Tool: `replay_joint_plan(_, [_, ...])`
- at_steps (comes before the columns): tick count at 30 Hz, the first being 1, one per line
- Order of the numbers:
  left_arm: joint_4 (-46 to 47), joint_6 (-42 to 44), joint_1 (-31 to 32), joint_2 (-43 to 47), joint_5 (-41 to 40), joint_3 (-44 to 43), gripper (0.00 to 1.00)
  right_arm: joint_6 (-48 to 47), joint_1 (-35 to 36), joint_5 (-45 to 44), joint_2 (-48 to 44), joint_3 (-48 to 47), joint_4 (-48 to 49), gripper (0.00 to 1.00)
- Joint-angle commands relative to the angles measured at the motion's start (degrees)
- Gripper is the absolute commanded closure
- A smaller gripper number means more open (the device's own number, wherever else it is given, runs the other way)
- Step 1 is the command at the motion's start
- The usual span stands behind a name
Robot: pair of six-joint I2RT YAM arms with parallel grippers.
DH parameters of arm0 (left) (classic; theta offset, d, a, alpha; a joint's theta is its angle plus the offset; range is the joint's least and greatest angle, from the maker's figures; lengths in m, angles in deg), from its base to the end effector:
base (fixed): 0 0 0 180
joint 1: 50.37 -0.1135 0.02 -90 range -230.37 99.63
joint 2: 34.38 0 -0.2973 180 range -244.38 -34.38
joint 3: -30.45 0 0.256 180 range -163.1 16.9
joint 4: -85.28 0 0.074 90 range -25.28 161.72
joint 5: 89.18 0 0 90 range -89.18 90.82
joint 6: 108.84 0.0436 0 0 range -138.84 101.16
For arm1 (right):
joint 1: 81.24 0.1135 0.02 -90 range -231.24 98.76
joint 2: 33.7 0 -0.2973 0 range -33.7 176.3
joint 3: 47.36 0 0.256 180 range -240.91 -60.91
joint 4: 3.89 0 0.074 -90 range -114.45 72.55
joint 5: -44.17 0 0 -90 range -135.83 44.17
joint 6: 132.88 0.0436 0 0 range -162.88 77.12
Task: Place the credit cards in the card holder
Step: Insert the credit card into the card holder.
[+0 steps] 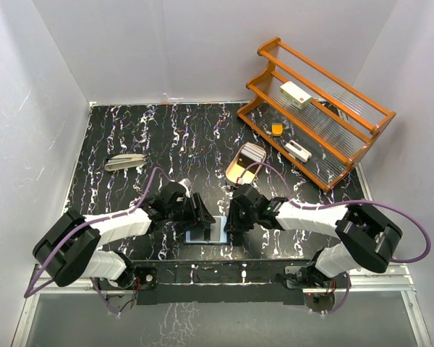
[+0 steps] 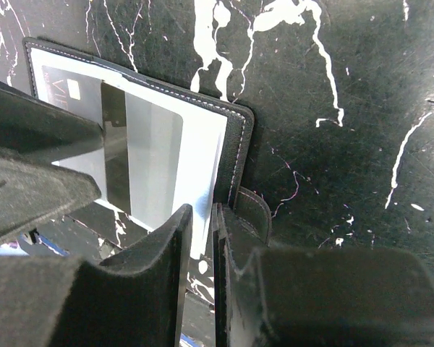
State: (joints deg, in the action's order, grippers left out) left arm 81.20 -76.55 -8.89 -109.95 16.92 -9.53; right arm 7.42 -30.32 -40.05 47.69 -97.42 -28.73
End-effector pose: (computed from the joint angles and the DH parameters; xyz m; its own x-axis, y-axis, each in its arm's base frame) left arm 0.1743 -0.1702 0.1785 -0.9286 -0.2631 -0.2615 0.0211 0.6664 -0.7453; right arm 0.1602 0.2042 0.1768 -0.9559 0.0372 -0.2913 -0.1130 0.8690 0.4818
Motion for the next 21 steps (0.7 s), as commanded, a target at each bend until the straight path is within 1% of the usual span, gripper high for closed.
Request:
replay_joint_plan(1, [2.4,-3.7,1.8,-0.7,2.3,1.3,0.46,1.1,0.5,-0.6,-0.1,1.1,3.9,0.84])
replay_joint_plan(6, [5.4,-5.8,3.3,-1.5,1.8,0.6,0.46,2.3,0.9,0.4,0.5,1.4,5.8,0.84])
replay_joint_plan(11, [7.2,-6.7,4.0,-1.7,1.8,0.5,0.46,2.2,1.6,-1.3,0.3,0.2,4.4,0.84])
replay_joint_plan(17, [0.0,-3.5,4.1,0.6,-0.9,-1.6,0.46,1.8,1.6,-4.0,-2.2,-0.2,0.8,0.83])
replay_joint_plan(21, [-5.2,-1.2,4.1,2.1,-3.0,-3.7,0.45,1.4,1.6,-5.0,-4.5,-1.0,-1.6,0.80])
